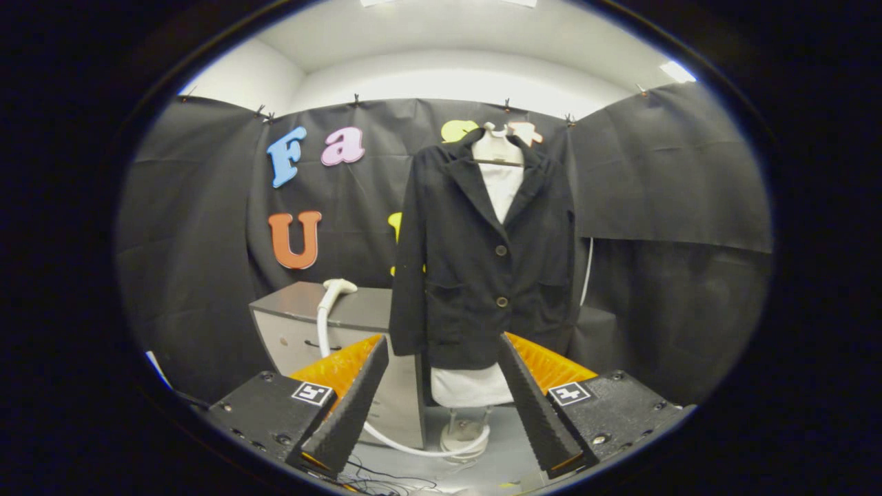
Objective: Iron the clothes twice with a garment steamer, once on the left side and once on the right side.
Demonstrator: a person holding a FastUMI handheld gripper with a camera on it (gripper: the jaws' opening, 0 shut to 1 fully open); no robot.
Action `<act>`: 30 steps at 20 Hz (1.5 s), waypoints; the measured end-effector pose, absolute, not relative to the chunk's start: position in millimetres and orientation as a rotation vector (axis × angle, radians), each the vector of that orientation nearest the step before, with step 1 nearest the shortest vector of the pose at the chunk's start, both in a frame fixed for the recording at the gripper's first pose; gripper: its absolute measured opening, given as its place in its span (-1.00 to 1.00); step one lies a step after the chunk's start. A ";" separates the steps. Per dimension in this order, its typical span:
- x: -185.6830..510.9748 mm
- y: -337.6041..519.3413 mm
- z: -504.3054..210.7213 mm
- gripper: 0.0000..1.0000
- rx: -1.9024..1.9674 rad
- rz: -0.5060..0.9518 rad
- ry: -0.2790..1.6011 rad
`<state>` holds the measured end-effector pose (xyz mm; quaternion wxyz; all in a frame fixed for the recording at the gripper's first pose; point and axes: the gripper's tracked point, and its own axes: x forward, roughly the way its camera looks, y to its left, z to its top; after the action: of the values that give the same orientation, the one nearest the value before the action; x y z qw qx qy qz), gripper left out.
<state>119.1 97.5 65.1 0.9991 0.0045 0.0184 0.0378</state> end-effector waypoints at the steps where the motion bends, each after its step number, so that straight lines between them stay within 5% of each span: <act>1: 133.4 111.8 72.9 0.98 0.014 0.091 0.040; 13: 343.2 304.2 103.2 0.98 0.005 0.314 0.121; 30: 557.6 451.1 -32.1 0.95 -0.088 0.338 0.614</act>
<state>557.6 451.1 -32.1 0.9382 -0.0429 0.3007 0.1657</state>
